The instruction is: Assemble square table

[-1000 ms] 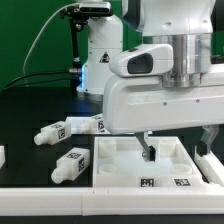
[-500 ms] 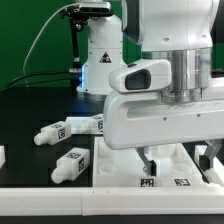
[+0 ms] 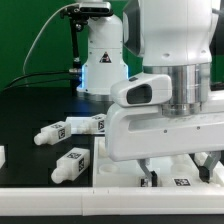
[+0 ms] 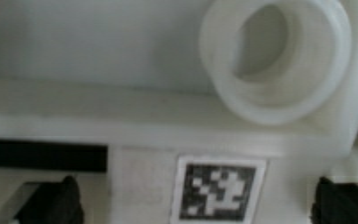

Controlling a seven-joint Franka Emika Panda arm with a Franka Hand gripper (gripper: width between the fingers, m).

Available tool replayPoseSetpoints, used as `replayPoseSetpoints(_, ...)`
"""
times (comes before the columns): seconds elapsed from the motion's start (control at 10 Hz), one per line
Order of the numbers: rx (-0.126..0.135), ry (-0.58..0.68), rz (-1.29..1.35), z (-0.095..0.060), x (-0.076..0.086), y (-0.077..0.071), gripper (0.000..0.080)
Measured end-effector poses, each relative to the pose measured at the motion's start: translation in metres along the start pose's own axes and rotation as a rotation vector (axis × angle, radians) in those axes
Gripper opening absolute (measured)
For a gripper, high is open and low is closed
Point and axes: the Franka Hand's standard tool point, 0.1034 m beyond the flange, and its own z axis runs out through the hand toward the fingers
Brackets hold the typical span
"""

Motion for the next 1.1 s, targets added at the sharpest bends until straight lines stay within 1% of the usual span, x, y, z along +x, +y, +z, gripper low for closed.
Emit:
replayPoseSetpoints(0.4, 0.002, 0.0, -0.008, 0.0002, 0.0002, -0.0065, 0.065)
replayPoseSetpoints(0.7, 0.002, 0.003, -0.008, 0.0037, -0.0005, -0.006, 0.065)
replayPoseSetpoints(1.0, 0.001, 0.011, -0.01, 0.0041, -0.0003, -0.0053, 0.065)
replayPoseSetpoints(1.1, 0.0, 0.011, -0.009, 0.004, -0.0002, -0.0047, 0.0605)
